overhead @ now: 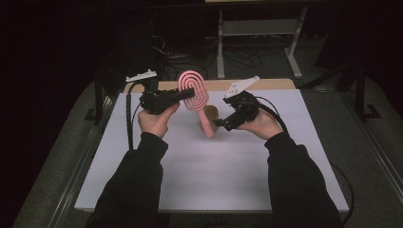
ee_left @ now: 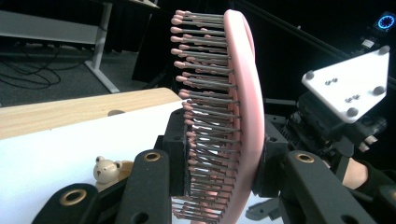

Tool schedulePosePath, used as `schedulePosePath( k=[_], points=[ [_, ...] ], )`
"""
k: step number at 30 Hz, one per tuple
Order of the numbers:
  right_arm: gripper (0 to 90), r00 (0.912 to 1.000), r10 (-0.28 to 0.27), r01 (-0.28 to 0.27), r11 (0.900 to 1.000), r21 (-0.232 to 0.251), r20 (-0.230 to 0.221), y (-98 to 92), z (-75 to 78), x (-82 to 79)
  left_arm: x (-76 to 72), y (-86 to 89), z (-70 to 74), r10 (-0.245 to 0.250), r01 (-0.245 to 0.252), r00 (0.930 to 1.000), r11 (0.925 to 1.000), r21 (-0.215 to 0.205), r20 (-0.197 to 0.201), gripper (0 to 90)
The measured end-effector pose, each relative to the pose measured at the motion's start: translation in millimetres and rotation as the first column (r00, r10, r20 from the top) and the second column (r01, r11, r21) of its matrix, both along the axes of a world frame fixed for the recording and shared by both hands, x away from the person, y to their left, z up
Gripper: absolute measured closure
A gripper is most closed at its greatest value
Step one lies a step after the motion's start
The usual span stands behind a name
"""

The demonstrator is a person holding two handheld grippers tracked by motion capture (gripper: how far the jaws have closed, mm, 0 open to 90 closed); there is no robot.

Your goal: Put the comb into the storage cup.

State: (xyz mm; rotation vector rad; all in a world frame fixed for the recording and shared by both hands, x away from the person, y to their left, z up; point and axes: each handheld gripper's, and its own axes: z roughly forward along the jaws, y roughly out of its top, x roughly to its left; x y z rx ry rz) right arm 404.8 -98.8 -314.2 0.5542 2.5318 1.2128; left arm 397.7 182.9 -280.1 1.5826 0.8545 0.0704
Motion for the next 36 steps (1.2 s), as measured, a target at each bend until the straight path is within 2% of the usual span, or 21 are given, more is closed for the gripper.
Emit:
schedulePosePath(
  k=[2,5,11,16,19,25,28,36],
  points=[
    [0.0,0.9998,-0.018,0.018,1.0,0.004,-0.001,-2.9,-1.6,-0.1,0.4,0.2,2.0,-0.003,0.003,1.0,1.0,0.008,0.007,65.0],
    [0.0,0.9995,-0.032,0.032,0.999,0.036,-0.001,-9.2,-3.5,-1.2,1.5,0.1,5.0,-0.007,0.007,0.9998,1.0,0.002,0.017,65.0],
    [0.0,0.9974,-0.071,0.072,0.995,0.068,-0.014,-24.9,-9.8,-4.4,5.8,0.0,11.9,-0.01,0.01,0.9993,0.9999,-0.01,0.036,65.0],
    [0.0,0.9924,-0.117,0.121,0.986,0.118,-0.04,-47.7,-18.0,-9.7,9.4,1.5,19.8,-0.005,0.006,0.9988,0.9999,-0.011,0.05,65.0],
    [0.0,0.9891,-0.141,0.145,0.982,0.123,-0.042,-55.9,-20.5,-11.6,11.1,3.1,24.5,-0.003,0.004,0.998,0.9998,-0.02,0.063,65.0],
    [0.0,0.9804,-0.188,0.195,0.967,0.167,-0.06,-80.5,-27.0,-19.3,15.2,3.4,32.7,-0.003,0.003,0.9963,1.0,0.002,0.086,65.0],
    [0.0,0.977,-0.204,0.212,0.961,0.178,-0.064,-88.6,-30.8,-22.7,18.8,2.6,34.9,-0.005,0.005,0.9961,0.9999,0.009,0.088,65.0],
    [0.0,0.9735,-0.211,0.224,0.959,0.175,-0.088,-98.8,-46.0,-32.5,25.9,3.0,42.6,0.0,0.001,0.9945,1.0,-0.007,0.105,65.0]
  ],
)
